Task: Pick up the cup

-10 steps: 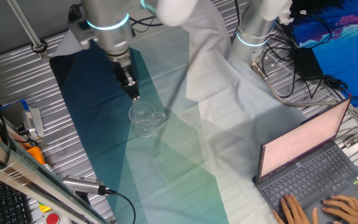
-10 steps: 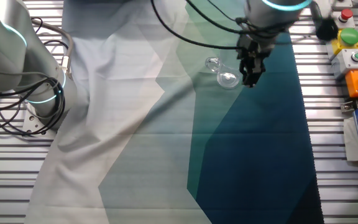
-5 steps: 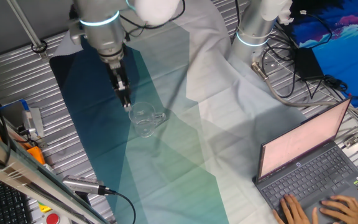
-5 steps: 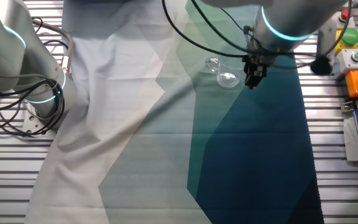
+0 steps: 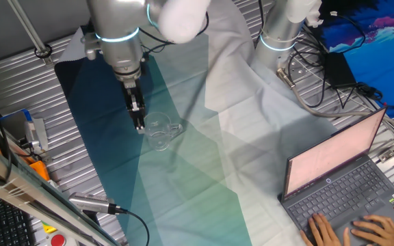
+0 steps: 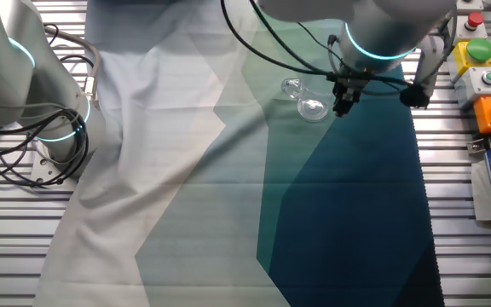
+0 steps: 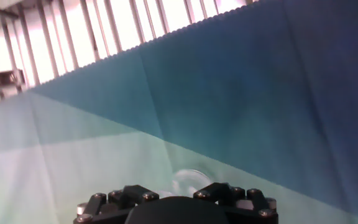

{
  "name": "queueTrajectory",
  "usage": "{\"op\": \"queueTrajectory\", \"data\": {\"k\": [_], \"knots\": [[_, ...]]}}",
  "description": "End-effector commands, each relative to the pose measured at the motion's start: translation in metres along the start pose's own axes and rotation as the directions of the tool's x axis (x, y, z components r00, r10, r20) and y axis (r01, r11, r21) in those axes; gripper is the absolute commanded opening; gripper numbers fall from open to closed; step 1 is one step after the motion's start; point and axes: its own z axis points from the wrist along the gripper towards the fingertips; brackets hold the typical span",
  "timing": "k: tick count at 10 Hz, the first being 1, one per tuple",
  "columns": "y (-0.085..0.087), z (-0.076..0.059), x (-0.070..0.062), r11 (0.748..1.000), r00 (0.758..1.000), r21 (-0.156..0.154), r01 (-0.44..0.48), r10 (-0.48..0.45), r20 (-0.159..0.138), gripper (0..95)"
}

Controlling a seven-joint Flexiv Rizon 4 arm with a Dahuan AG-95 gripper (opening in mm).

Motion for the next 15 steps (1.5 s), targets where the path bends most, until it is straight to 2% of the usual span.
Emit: {"op": "queueTrajectory", "data": {"k": [1, 5, 9, 10, 11, 13, 15], "knots": [[-0.0009, -0.0004, 0.0007, 0.972, 0.987, 0.173, 0.157, -0.150, -0.053, 76.0], [-0.0007, -0.0018, 0.0007, 0.942, 0.970, 0.235, 0.241, -0.228, -0.082, 76.0], [-0.0006, -0.0023, 0.0008, 0.948, 0.974, 0.221, 0.227, -0.216, -0.074, 76.0], [-0.0006, -0.0023, 0.0008, 0.949, 0.974, 0.220, 0.227, -0.216, -0.075, 57.0], [-0.0006, -0.0023, 0.0008, 0.957, 0.978, 0.203, 0.205, -0.196, -0.067, 76.0], [-0.0006, -0.0023, 0.0008, 0.970, 0.979, 0.139, 0.198, -0.187, -0.086, 76.0], [-0.0006, -0.0023, 0.0008, 0.973, 0.975, 0.099, 0.208, -0.199, -0.094, 76.0]]}}
